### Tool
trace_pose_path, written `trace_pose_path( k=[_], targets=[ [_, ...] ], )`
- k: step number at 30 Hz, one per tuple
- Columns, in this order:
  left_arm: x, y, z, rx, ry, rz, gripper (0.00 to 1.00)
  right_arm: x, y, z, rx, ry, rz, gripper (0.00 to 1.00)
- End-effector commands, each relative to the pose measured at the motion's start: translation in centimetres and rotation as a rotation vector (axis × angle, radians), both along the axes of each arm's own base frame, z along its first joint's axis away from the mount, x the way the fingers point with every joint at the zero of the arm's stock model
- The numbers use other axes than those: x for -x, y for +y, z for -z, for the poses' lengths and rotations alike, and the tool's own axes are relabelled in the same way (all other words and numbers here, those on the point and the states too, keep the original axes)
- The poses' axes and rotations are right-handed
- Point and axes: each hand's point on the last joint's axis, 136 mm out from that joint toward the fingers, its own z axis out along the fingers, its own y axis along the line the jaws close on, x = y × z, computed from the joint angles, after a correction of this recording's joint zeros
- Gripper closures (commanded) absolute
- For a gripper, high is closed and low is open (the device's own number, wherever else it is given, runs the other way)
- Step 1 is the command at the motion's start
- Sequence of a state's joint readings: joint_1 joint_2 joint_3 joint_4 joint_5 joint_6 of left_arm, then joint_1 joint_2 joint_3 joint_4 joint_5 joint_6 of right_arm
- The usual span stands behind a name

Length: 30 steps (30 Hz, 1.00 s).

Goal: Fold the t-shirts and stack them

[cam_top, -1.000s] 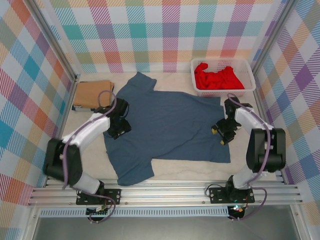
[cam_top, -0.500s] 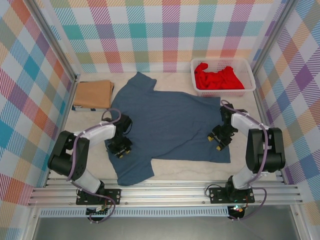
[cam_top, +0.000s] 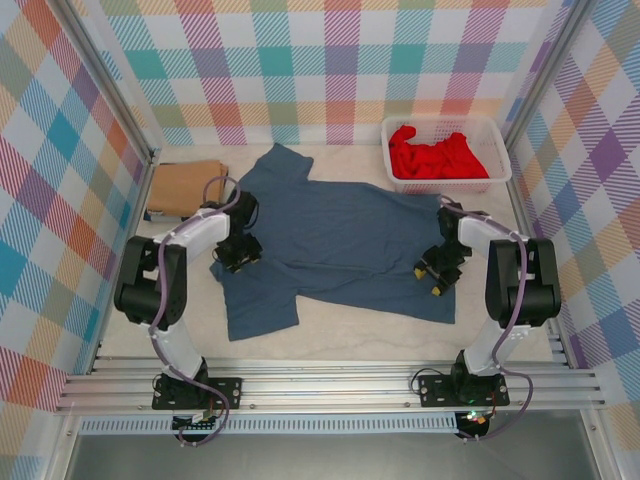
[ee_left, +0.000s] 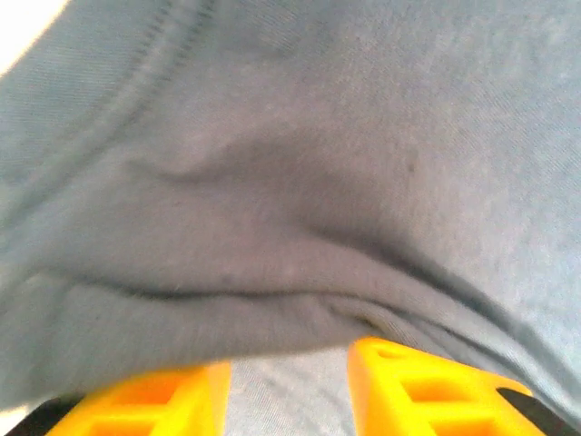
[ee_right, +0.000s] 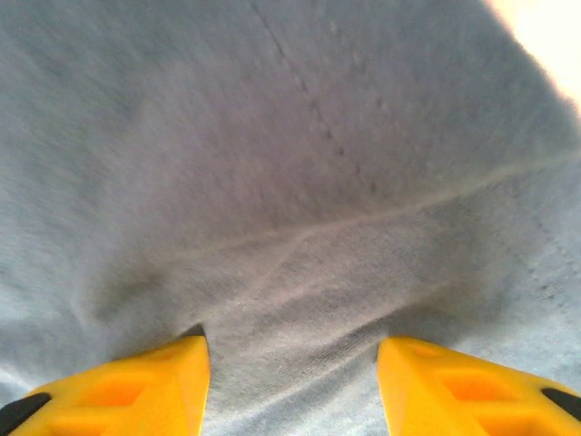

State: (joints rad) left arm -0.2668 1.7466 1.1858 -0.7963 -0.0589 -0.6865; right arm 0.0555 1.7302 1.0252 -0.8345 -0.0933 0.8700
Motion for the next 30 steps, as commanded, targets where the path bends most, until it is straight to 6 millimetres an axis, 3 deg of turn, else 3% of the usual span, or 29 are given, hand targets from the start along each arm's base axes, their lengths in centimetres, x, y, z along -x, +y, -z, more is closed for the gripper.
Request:
trace_pose_path(
  k=[1,3,6,9,13,18,22,24,27,30],
  targets=[
    [4.1,1.9,-5.6,-0.110,-0.054,0.021,0.56,-0.4,-0.8,-3.5,0.070,-0.083,-0.041,0.46],
    [8.0,1.6,-5.5,-0.067,-0.005,0.007,0.55,0.6,-1.1,-5.0,0.088,-0.088,-0.035,0.45],
    [14.4,0.5,-2.7,0.002,0.120,-0.027,0.56,2.8,-0.8,-5.7,0.075,-0.068,-0.007,0.43],
    [17.5,0.4,0.2,0.064,0.156,-0.106,0.55,4.5,0.1,-5.3,0.020,-0.052,0.030,0.42],
    [17.8,0.0,3.0,0.103,0.151,-0.136,0.54,4.9,0.5,-4.6,-0.010,-0.061,0.049,0.41],
    [16.8,0.3,4.0,0.069,0.118,-0.102,0.55,4.4,0.8,-4.4,-0.028,-0.048,0.026,0.41],
    [16.8,0.1,5.2,0.084,0.111,-0.095,0.63,4.3,0.8,-4.4,-0.029,-0.058,0.024,0.42],
    [16.7,-0.2,5.6,0.103,0.102,-0.092,0.72,4.6,0.8,-4.4,-0.025,-0.055,0.029,0.43],
    [16.3,-0.1,4.7,0.099,0.085,-0.089,0.89,5.1,0.2,-4.5,0.007,-0.046,0.040,0.48],
    [14.7,-0.3,1.7,0.113,-0.006,-0.086,1.00,6.6,-1.3,-4.7,0.082,0.009,0.079,0.49]
  ],
)
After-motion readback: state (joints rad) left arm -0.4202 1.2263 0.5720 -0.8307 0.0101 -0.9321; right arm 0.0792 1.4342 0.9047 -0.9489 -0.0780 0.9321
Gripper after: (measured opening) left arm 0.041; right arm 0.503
